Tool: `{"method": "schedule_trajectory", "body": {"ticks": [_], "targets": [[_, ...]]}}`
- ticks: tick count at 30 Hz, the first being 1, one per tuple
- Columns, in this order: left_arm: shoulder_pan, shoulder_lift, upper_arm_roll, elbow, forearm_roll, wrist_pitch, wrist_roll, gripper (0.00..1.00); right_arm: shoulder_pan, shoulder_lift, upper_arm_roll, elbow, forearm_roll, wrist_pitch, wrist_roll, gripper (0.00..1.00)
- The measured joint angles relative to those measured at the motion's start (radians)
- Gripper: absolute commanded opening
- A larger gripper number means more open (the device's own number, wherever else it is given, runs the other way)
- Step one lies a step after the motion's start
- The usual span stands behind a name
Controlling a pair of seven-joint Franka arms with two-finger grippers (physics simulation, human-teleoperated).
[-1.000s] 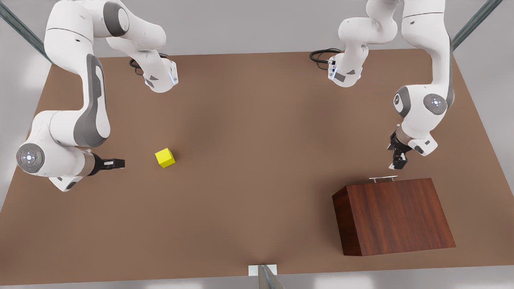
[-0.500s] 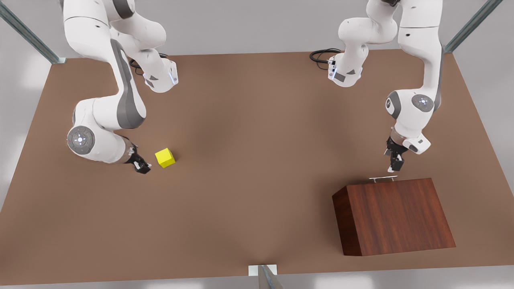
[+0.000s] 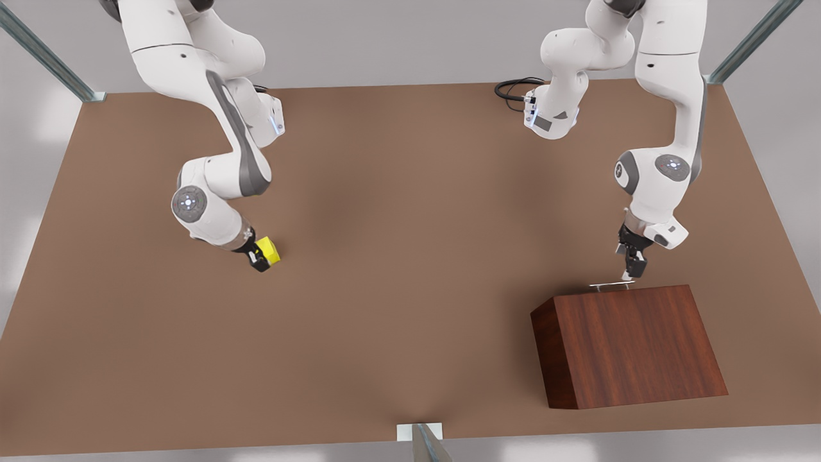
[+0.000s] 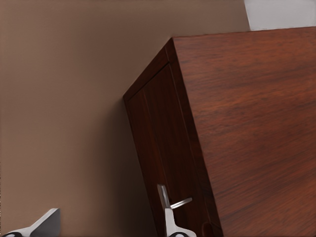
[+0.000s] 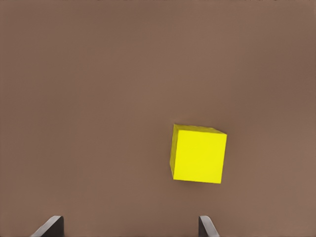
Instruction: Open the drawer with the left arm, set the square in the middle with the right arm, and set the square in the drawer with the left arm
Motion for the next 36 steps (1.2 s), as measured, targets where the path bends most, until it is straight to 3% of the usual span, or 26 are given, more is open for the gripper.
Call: {"method": "schedule_trajectory", "body": {"ticks": [25, 29, 36], "targets": [[0.002, 0.012, -0.006, 0.015, 0.003, 0.013, 0.003, 1.0, -0.072, 0.086, -0.002, -0.101, 0.002, 0.162, -0.123, 1.0], [-0.008, 0.013, -0.009, 0.015, 0.003, 0.013, 0.003, 1.0, -0.073, 0.089, 0.0, -0.22, 0.002, 0.303, -0.128, 1.0], [-0.015, 0.027, -0.009, 0.015, 0.001, 0.011, 0.003, 1.0, -0.071, 0.099, 0.009, -0.238, 0.005, 0.313, -0.123, 0.99]]}}
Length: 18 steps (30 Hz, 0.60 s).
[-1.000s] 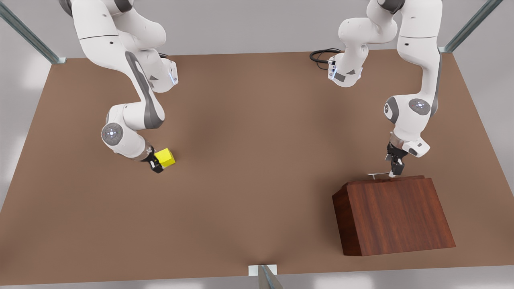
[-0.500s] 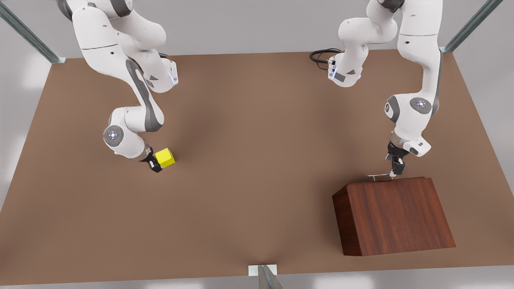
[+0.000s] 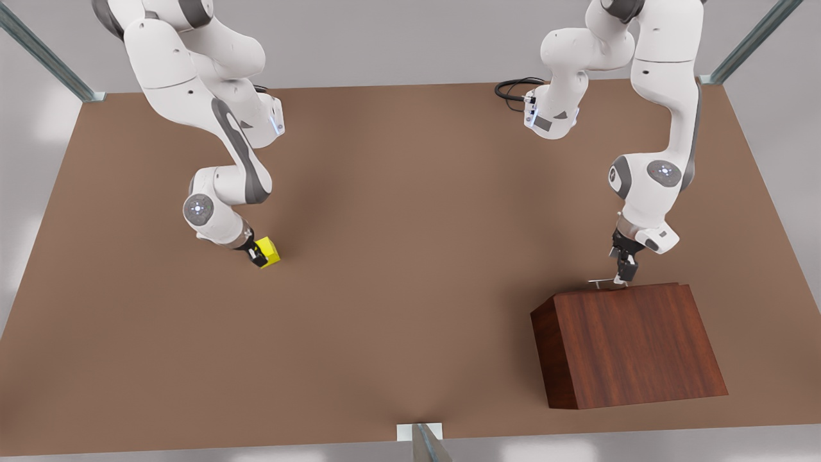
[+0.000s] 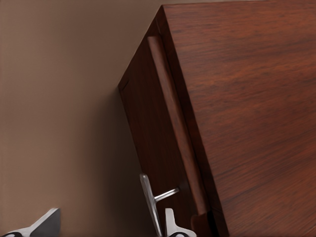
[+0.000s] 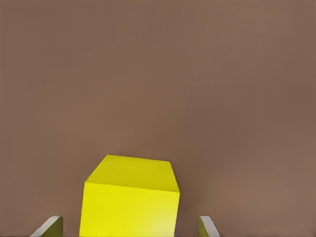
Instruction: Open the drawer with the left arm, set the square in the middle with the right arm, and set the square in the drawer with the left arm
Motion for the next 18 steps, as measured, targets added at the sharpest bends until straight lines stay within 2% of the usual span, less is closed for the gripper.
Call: {"method": "schedule_trajectory", "body": {"ticks": [12, 16, 18], "targets": [[0.0, -0.022, 0.0, -0.003, -0.011, -0.112, -0.09, 1.0, 0.014, 0.048, 0.004, 0.0, 0.015, 0.076, 0.011, 0.95], [0.0, -0.047, 0.002, -0.002, -0.007, -0.177, -0.086, 1.0, 0.014, 0.062, -0.002, 0.005, 0.007, 0.101, 0.008, 0.81], [0.0, -0.063, 0.002, 0.0, -0.005, -0.204, -0.086, 1.0, 0.013, 0.062, -0.002, 0.005, -0.001, 0.101, 0.008, 0.79]]}}
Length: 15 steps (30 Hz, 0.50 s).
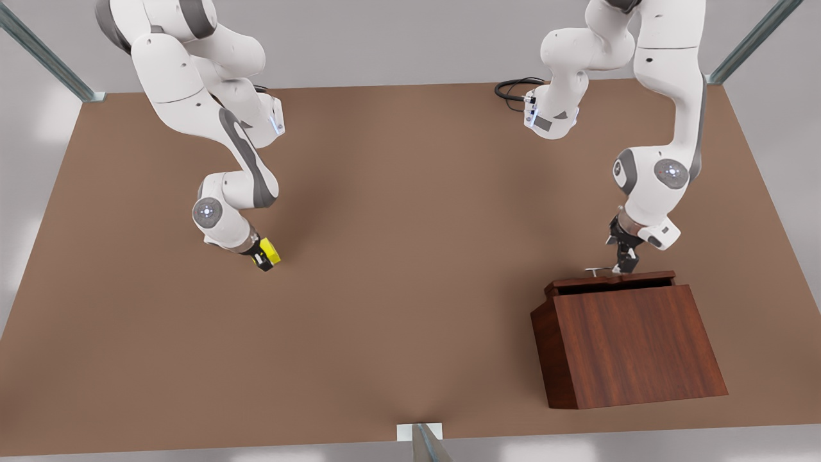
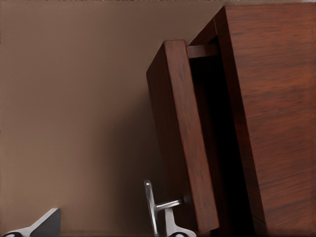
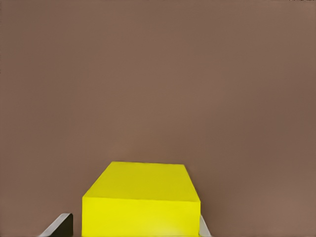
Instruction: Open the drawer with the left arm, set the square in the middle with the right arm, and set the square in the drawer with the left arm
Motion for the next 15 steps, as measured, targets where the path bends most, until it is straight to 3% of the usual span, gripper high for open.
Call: {"method": "schedule_trajectory", "body": {"ticks": [9, 13, 15], "targets": [[-0.006, -0.012, 0.0, -0.002, 0.003, -0.066, -0.005, 1.0, 0.004, 0.007, 0.0, 0.0, -0.005, -0.009, -0.021, 0.75], [-0.013, -0.021, 0.0, -0.003, 0.002, -0.102, -0.008, 1.0, 0.004, 0.006, 0.0, 0.012, -0.004, -0.009, -0.017, 0.62], [-0.019, -0.028, 0.0, -0.003, 0.001, -0.117, -0.009, 1.0, 0.003, 0.005, 0.0, 0.018, -0.004, -0.012, -0.018, 0.6]]}}
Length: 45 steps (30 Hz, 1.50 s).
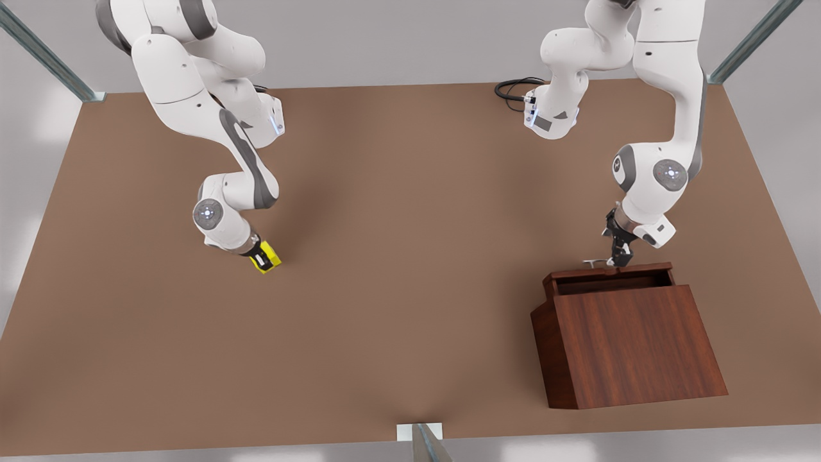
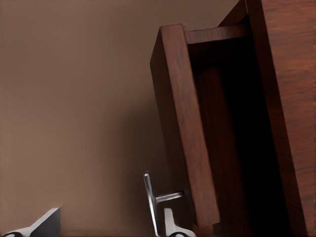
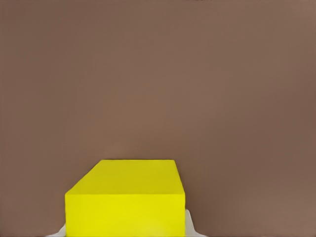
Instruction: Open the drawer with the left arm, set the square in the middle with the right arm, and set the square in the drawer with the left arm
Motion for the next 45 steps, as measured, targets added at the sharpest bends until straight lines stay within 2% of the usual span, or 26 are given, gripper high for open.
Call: {"method": "schedule_trajectory", "body": {"ticks": [5, 8, 10, 12, 16, 22, 24, 26, 27, 33, 38, 39, 41, 45], "targets": [[-0.003, -0.017, 0.0, 0.001, 0.002, -0.037, -0.002, 1.0, 0.016, -0.052, 0.011, 0.095, 0.001, -0.147, 0.014, 0.6], [-0.003, -0.017, 0.002, 0.0, 0.002, -0.049, 0.0, 1.0, 0.016, -0.092, 0.126, 0.197, 0.001, -0.283, 0.16, 0.57], [-0.004, -0.017, 0.002, 0.0, 0.002, -0.061, 0.0, 1.0, 0.023, -0.081, 0.21, 0.322, 0.0, -0.422, 0.301, 0.57], [-0.003, -0.021, 0.002, 0.0, 0.002, -0.079, -0.001, 1.0, 0.05, -0.078, 0.31, 0.359, -0.019, -0.426, 0.385, 0.57], [-0.003, -0.034, 0.002, 0.001, 0.002, -0.102, -0.001, 1.0, 0.233, 0.047, 0.313, 0.569, -0.079, -0.498, 0.598, 0.56], [-0.003, -0.034, 0.002, 0.0, 0.003, -0.116, 0.0, 1.0, 0.503, 0.279, 0.299, 0.817, -0.256, -0.512, 1.097, 0.56], [-0.004, -0.035, 0.001, 0.0, 0.003, -0.131, 0.0, 1.0, 0.577, 0.397, 0.293, 0.988, -0.311, -0.618, 1.183, 0.56], [-0.004, -0.038, 0.001, 0.0, 0.003, -0.145, 0.0, 1.0, 0.633, 0.469, 0.279, 1.067, -0.331, -0.622, 1.189, 0.56], [-0.004, -0.039, 0.001, 0.001, 0.003, -0.151, 0.0, 1.0, 0.692, 0.492, 0.235, 1.083, -0.365, -0.617, 1.177, 0.56], [-0.005, -0.052, 0.001, 0.0, 0.003, -0.177, -0.001, 1.0, 0.8, 0.693, 0.223, 1.339, -0.367, -0.639, 1.215, 0.57], [-0.011, -0.055, 0.001, 0.0, 0.003, -0.198, -0.005, 1.0, 0.804, 0.711, 0.226, 1.348, -0.36, -0.631, 1.234, 0.6], [-0.011, -0.059, 0.001, 0.0, 0.003, -0.204, -0.005, 1.0, 0.805, 0.714, 0.226, 1.347, -0.359, -0.629, 1.234, 0.65], [-0.013, -0.063, 0.001, 0.001, 0.002, -0.214, -0.006, 1.0, 0.805, 0.72, 0.227, 1.344, -0.36, -0.619, 1.232, 1.0], [-0.019, -0.069, 0.001, 0.0, 0.002, -0.233, -0.015, 1.0, 0.805, 0.715, 0.233, 1.33, -0.361, -0.619, 1.163, 1.0]]}}
